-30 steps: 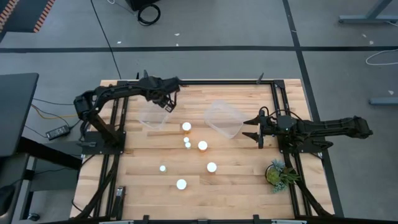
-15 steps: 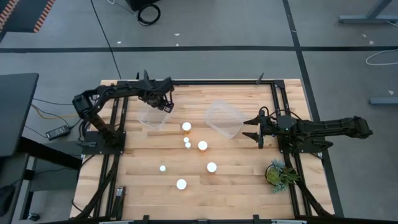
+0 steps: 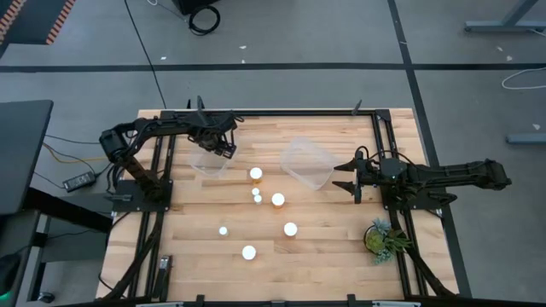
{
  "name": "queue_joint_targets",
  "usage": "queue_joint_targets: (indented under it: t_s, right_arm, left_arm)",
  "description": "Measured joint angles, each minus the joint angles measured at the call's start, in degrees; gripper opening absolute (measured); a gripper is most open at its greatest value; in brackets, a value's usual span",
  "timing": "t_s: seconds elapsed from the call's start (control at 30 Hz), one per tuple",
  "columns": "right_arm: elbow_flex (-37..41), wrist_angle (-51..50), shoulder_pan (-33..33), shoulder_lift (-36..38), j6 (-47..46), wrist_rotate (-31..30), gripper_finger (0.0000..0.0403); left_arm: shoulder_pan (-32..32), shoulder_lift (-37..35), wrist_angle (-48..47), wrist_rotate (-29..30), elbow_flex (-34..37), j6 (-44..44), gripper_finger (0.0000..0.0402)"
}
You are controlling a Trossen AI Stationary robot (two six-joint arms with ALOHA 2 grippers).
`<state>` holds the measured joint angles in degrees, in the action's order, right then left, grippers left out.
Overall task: Pick and place medicine bottles into bin by pill shape (circle, oval)
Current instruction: Put the small orange pill bottle into the left transparent bin, then put the small yellow pill bottle into the left transparent bin
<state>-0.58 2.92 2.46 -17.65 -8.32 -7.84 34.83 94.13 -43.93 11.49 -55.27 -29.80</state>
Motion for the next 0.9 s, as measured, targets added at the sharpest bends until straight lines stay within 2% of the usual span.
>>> queue_joint_targets:
  t_s: [0.5,0.67,0.9]
  right_arm:
    - [0.00,-0.01,0.00,0.00,0.00,0.00,0.0276]
    - [0.00,0.00,0.02,0.00,0.00,0.00,0.0276]
    - [0.00,-0.02,0.00,0.00,0.00,0.00,0.0276]
  left_arm:
    - [-0.03,0.00,-1.13,0.00,-2.06,1.97,0.0236]
    - [-0.39,0.00,-4.44,-0.01,-6.51,2.42,0.0249]
    - [-3.42,0.00,-12.02,0.04,-14.24,3.39,0.0246]
